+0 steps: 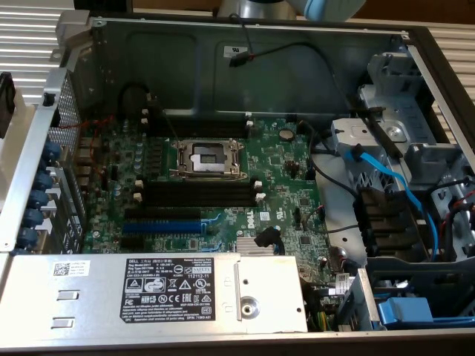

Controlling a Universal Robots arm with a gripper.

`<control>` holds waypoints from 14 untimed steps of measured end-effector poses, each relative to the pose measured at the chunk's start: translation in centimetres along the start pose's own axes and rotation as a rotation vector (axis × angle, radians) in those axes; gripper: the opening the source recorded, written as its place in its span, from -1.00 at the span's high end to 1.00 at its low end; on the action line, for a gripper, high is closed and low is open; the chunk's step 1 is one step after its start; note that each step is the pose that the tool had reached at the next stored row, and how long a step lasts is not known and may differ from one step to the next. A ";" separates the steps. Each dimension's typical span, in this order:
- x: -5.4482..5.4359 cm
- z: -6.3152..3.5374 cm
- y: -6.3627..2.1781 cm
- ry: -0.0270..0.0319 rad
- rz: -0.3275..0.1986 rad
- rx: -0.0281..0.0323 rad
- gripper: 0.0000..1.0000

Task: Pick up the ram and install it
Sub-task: 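Pick up the ram and move it above insertion slot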

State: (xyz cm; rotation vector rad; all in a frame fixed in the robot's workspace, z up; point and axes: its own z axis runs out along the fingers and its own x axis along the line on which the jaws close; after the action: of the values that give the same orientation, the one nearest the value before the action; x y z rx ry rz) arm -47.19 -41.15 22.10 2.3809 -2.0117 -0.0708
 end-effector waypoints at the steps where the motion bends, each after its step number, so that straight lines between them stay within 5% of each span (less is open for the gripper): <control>1: 0.0 0.02 0.03 -0.0001 0.000 0.0001 0.80; 6: 0.0 0.02 0.03 0.0000 0.000 0.0000 0.51; 14: 0.0 0.03 0.03 0.0000 0.000 -0.0001 0.51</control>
State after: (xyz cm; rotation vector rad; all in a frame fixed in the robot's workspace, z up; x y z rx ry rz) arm -47.22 -41.17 22.07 2.3808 -2.0117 -0.0708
